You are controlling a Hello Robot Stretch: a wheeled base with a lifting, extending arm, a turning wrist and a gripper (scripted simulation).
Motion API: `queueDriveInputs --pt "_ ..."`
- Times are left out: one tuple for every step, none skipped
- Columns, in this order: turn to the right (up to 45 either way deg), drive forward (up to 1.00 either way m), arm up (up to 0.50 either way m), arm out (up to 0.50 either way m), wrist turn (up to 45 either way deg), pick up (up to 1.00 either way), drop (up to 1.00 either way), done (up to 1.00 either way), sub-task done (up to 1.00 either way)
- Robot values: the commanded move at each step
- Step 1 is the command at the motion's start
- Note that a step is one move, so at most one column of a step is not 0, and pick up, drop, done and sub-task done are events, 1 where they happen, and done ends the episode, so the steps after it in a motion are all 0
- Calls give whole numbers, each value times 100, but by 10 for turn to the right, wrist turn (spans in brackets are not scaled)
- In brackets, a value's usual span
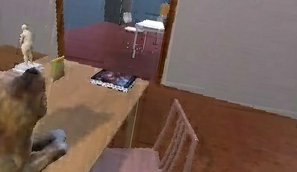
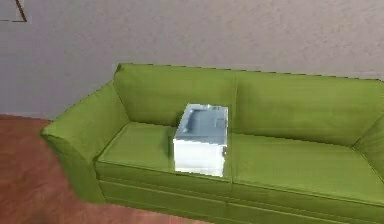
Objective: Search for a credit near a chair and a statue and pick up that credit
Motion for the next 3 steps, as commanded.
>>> queueDriveInputs --pt "-450 0 0 0 0 0 0 0 0" --pt "-450 0 0 0 0 0 0 0 0" --pt "-330 0 0 0 0 0 0 0 0"
